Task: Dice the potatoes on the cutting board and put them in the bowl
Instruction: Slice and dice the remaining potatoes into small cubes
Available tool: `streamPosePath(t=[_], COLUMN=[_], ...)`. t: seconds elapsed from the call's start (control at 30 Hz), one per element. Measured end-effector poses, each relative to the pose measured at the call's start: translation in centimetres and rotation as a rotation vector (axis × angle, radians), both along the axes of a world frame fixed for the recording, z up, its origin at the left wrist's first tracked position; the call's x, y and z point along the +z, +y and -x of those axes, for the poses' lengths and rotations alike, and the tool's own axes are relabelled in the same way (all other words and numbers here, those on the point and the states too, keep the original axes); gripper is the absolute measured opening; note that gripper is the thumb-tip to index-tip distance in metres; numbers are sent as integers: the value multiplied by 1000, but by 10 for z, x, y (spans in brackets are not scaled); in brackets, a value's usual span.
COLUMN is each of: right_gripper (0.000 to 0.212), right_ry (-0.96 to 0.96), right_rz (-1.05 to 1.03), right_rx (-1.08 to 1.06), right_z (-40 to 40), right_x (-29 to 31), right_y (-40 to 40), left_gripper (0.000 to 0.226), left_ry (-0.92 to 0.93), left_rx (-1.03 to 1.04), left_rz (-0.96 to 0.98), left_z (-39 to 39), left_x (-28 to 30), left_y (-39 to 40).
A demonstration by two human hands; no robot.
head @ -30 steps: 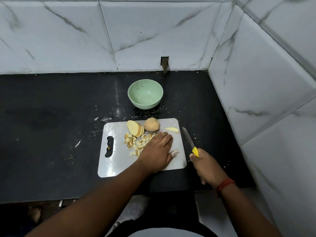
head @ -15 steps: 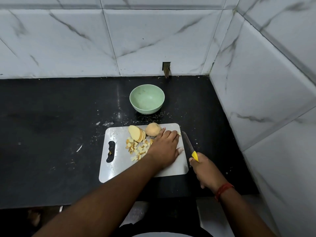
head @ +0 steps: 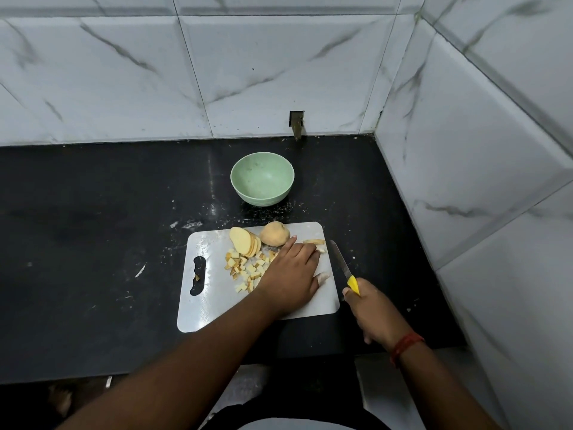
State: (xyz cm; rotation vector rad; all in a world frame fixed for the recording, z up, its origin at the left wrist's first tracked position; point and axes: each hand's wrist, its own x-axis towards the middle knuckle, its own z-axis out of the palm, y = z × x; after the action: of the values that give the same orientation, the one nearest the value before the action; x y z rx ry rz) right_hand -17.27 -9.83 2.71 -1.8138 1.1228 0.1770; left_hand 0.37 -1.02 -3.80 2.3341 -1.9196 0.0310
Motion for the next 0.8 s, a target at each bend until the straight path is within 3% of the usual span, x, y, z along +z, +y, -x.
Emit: streamPosePath(t=[0.47,0.63,0.8], right_gripper=[23,33,33], right_ry=[227,357,367], right_rz=[351,360,379], right_rx=[196,237,245], right_z=[-26,-39,-42], right_x=[-5,-8,-9], right_y=[14,8,8], left_gripper=[69,65,64], left_ry=[1,-21,7], left_rx=[76,122,94], left_rz=[95,105,102], left_z=[-5,-4,-6], left_x=[-23,-23,-24], left_y=[36,36,36])
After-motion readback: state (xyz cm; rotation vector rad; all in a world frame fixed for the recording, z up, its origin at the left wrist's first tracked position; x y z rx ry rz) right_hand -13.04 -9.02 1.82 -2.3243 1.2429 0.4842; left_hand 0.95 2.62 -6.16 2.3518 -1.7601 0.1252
